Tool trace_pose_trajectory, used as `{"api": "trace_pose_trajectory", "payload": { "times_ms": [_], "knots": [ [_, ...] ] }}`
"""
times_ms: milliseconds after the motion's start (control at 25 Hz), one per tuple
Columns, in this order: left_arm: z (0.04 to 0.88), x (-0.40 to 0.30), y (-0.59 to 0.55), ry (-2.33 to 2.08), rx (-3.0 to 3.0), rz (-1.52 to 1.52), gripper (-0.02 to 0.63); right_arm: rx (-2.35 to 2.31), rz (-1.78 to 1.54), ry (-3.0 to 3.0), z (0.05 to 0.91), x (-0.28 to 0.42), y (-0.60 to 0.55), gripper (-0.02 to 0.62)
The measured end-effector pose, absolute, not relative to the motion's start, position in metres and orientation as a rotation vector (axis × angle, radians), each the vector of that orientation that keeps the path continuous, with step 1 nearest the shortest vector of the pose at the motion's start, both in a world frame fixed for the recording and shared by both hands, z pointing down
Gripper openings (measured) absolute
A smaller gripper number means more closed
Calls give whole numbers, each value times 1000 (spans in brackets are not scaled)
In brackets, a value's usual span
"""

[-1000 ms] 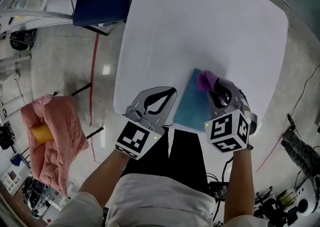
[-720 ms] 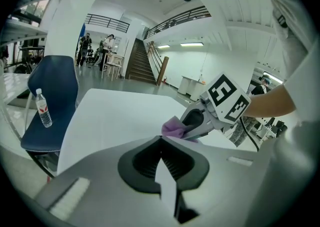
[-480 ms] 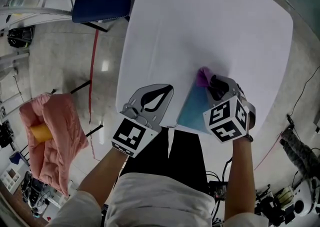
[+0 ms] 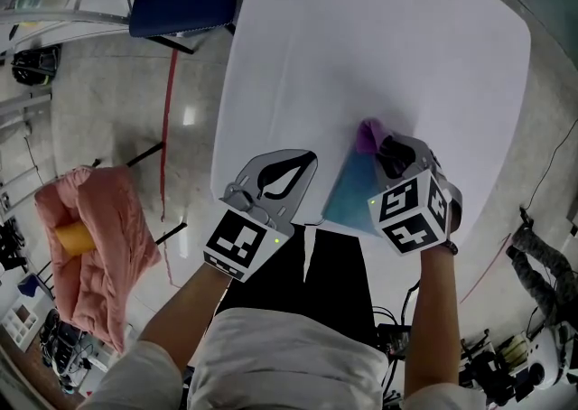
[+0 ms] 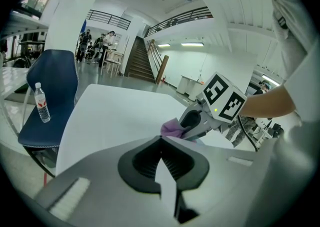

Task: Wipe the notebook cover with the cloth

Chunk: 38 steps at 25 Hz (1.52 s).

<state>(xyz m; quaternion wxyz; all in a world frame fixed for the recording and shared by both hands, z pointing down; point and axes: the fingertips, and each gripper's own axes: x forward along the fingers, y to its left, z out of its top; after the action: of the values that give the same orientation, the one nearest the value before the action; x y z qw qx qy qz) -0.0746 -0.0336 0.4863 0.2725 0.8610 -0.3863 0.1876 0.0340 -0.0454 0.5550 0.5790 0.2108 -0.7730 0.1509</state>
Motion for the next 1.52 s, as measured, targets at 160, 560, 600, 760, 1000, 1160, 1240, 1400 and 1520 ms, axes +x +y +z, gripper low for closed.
{"api": "trace_pose_trajectory", "payload": {
  "times_ms": [160,560,600,760,1000,1160,1240,1400,1520],
  "knots": [
    [487,-77,-31,-1041,2321,514,0,498,364,-1816,555,32,-38,109],
    [488,-76,-15,-1041,2305,513,0,468,386,-1828,555,25,-12,109],
    [487,-75,-14,-1038,2307,514,0,464,389,-1829,555,25,-10,109],
    [486,-73,-11,-1036,2312,516,0,449,397,-1834,555,22,0,109],
    [485,-70,-5,-1036,2304,521,0,421,408,-1839,557,19,15,109],
    [483,-69,-2,-1040,2316,523,0,404,413,-1841,556,17,25,109],
    [482,-67,-1,-1042,2317,520,0,396,415,-1844,556,17,30,109],
    [482,-64,2,-1040,2319,520,0,377,419,-1846,556,14,41,109],
    [482,-63,4,-1038,2320,520,0,369,424,-1851,556,12,49,109]
  ]
}}
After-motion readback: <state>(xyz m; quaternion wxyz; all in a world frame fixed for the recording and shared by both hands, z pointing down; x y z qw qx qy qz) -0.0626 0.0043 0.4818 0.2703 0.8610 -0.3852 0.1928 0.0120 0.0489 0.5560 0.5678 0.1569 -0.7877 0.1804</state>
